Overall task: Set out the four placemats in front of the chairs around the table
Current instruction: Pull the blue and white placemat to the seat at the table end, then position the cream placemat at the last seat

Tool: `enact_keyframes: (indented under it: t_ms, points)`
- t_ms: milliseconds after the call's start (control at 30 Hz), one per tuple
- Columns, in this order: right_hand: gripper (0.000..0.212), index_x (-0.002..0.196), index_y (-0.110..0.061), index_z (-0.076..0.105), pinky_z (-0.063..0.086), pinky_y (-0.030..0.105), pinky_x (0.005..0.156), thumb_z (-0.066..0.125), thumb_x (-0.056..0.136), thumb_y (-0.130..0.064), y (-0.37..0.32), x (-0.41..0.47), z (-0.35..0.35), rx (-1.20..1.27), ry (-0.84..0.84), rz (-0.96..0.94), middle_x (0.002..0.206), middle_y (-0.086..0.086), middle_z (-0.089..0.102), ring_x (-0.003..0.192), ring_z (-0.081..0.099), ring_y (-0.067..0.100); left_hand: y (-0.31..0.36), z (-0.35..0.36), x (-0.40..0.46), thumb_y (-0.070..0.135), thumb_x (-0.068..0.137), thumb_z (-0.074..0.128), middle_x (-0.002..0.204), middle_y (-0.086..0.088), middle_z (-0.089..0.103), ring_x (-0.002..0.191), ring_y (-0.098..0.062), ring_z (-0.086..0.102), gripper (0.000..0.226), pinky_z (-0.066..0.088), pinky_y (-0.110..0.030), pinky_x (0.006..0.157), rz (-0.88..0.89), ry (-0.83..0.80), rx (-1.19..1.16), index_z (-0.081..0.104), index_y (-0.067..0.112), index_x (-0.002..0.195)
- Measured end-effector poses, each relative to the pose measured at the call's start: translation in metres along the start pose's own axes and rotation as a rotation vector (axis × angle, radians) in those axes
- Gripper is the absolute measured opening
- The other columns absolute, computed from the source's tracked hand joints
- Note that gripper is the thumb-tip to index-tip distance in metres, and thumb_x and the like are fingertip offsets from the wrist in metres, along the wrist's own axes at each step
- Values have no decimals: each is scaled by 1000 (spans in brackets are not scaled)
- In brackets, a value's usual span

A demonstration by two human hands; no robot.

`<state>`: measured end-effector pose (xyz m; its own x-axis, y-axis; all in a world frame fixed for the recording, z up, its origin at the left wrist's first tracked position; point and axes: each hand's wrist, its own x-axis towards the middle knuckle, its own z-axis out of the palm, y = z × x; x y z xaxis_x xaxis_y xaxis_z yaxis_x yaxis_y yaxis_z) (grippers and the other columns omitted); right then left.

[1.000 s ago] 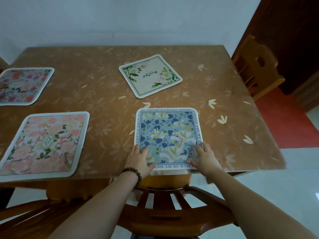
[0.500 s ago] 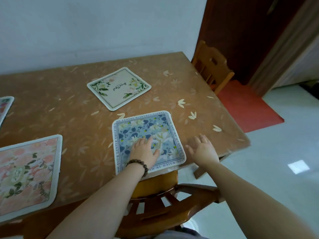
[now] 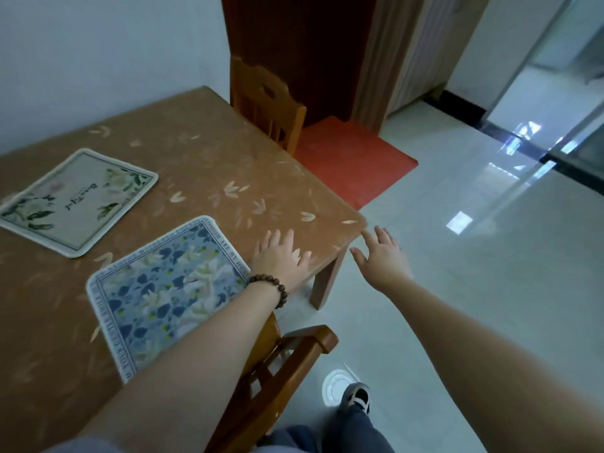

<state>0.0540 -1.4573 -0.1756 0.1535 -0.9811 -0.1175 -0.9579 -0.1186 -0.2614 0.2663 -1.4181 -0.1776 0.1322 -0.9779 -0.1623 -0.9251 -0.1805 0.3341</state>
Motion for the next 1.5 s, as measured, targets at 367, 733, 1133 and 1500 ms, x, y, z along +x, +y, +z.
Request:
enact_keyframes:
  t_ms: [367, 733, 1133, 1500]
  points:
    - [57, 146, -17, 25, 7, 42, 117, 32, 98, -46, 130, 90, -14, 30, -74, 2, 157, 15, 13, 145, 5, 27, 109, 49, 95, 57, 91, 32, 156, -7, 21, 145, -25, 10, 69, 10, -44, 117, -23, -15, 113, 21, 20, 148]
    - [56, 145, -15, 27, 10, 41, 117, 33, 98, -43, 229, 259, -66, 16, -133, -222, 157, 14, 14, 145, 5, 27, 207, 60, 210, 58, 89, 36, 153, -6, 28, 143, -27, 15, 68, 18, -48, 113, -294, 72, 99, 28, 21, 146]
    - [54, 145, -17, 30, 8, 41, 118, 34, 98, -43, 131, 422, -88, 16, -144, -576, 156, 9, 21, 145, 8, 24, 171, 4, 291, 56, 92, 30, 154, -10, 26, 142, -28, 18, 67, 16, -46, 114, -617, 241, 85, 25, 17, 146]
    - [54, 144, -18, 31, 8, 38, 119, 37, 97, -42, -57, 591, -94, 19, -175, -980, 156, 7, 21, 145, 9, 22, 66, -73, 432, 58, 92, 22, 156, -8, 23, 143, -25, 16, 70, 14, -46, 115, -938, 366, -5, 21, 15, 148]
